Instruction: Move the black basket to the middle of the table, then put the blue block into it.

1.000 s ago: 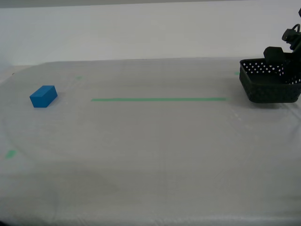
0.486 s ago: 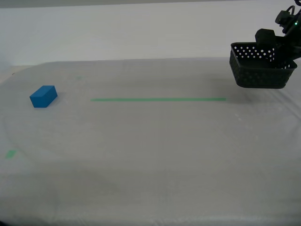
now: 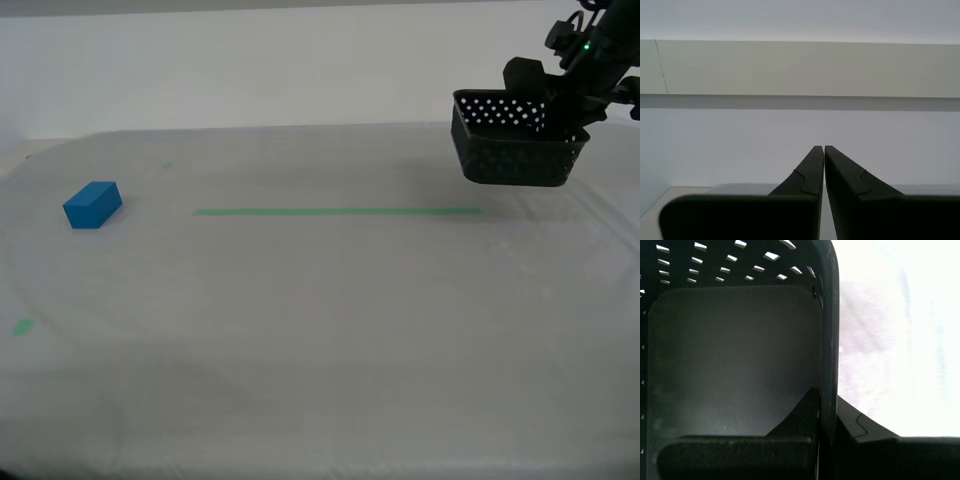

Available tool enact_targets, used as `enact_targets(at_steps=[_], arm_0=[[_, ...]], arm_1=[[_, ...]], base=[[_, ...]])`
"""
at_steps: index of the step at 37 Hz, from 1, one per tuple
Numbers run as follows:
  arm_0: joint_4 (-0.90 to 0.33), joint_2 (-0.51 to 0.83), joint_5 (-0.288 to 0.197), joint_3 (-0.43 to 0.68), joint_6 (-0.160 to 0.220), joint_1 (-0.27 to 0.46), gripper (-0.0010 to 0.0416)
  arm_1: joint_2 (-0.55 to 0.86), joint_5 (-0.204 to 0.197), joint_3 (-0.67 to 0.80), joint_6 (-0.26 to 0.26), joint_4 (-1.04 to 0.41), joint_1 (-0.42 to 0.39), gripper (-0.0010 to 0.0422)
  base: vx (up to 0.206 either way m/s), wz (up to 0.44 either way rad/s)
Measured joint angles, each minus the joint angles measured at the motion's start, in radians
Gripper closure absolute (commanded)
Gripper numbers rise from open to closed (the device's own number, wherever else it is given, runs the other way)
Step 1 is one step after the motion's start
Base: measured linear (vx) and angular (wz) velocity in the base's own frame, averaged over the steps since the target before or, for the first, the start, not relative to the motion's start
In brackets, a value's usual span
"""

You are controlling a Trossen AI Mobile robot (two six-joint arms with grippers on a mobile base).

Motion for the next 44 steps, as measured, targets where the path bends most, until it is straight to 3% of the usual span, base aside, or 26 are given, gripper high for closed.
enact_targets(at_steps=[10,20,28,44], arm_0=[[0.0,0.0,-0.001,0.0,0.054,0.116,0.0407],[0.003,0.0,-0.001,0.0,0.073,0.247,0.0406],[0.008,0.0,-0.002,0.0,0.115,0.323,0.0406],[0.012,0.0,-0.002,0.011,0.254,0.4,0.0406]], arm_1=[[0.0,0.0,0.0,0.0,0.0,0.0,0.0412],[0.0,0.0,0.0,0.0,0.0,0.0,0.0412],[0.0,0.0,0.0,0.0,0.0,0.0,0.0412],[0.0,0.0,0.0,0.0,0.0,0.0,0.0412]], base=[[0.0,0.0],[0.0,0.0],[0.0,0.0],[0.0,0.0]])
